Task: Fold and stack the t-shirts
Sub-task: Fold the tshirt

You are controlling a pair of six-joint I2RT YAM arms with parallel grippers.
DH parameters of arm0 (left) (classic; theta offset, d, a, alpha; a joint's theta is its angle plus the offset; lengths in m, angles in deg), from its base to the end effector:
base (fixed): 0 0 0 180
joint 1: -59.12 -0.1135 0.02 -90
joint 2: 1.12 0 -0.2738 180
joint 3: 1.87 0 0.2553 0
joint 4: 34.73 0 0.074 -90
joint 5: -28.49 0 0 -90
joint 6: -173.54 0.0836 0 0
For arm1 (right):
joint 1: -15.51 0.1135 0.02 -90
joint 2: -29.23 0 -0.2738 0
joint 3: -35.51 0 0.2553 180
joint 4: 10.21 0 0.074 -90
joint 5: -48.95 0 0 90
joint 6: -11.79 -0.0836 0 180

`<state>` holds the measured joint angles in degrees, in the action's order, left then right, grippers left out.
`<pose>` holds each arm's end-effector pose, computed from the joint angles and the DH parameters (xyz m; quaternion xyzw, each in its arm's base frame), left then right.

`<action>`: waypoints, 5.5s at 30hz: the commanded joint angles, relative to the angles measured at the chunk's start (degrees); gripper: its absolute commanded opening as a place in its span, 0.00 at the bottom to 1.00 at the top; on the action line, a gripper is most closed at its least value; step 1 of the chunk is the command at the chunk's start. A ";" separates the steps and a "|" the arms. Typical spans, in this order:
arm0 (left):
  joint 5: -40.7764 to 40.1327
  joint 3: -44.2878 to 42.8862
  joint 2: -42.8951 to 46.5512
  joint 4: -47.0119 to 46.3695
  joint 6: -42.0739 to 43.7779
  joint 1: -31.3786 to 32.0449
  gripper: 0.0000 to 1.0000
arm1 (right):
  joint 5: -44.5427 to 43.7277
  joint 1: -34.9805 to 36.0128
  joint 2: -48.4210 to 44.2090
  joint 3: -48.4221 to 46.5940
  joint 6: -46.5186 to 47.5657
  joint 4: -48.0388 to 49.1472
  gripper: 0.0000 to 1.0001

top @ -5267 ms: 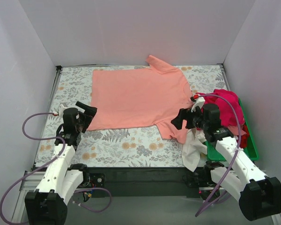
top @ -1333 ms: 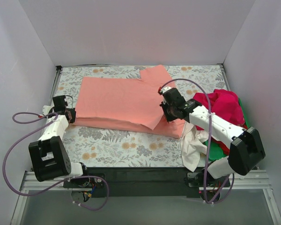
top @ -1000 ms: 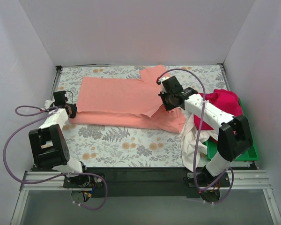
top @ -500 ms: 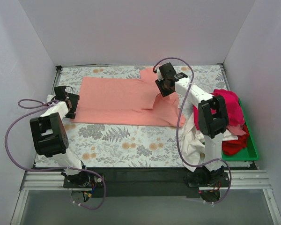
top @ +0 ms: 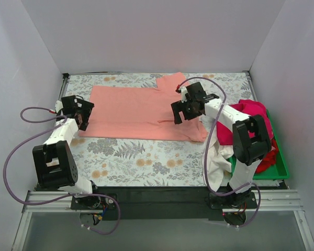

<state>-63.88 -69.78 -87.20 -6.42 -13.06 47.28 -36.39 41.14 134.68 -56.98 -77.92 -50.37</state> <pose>0.3441 0.0757 0.1928 -0.7578 0.5367 -0.2356 0.2867 0.3903 0.1948 0.1943 -0.2251 0.9208 0.1069 0.2999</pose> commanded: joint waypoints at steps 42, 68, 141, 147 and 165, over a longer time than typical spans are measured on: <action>6.06 2.56 -0.57 -4.08 5.54 2.51 0.94 | 7.73 1.79 2.15 2.73 -13.74 20.42 0.98; -8.07 25.66 20.76 10.49 -4.19 4.10 0.95 | 1.84 11.89 -22.73 39.95 -17.34 16.64 0.98; -14.08 -64.68 -57.79 45.05 27.69 6.30 0.00 | -4.40 -8.84 26.64 -34.65 -7.69 11.54 0.98; -11.69 -59.06 -52.97 37.15 27.60 7.09 0.00 | -5.46 -8.40 33.85 -44.13 -3.64 12.94 0.98; -12.83 -50.53 -42.94 27.12 26.90 7.09 0.00 | -9.05 -5.32 41.07 -45.65 -1.00 10.93 0.70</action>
<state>-78.22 -122.17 -132.95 20.12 14.28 53.71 -43.95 35.90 176.16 -103.51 -79.36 -38.76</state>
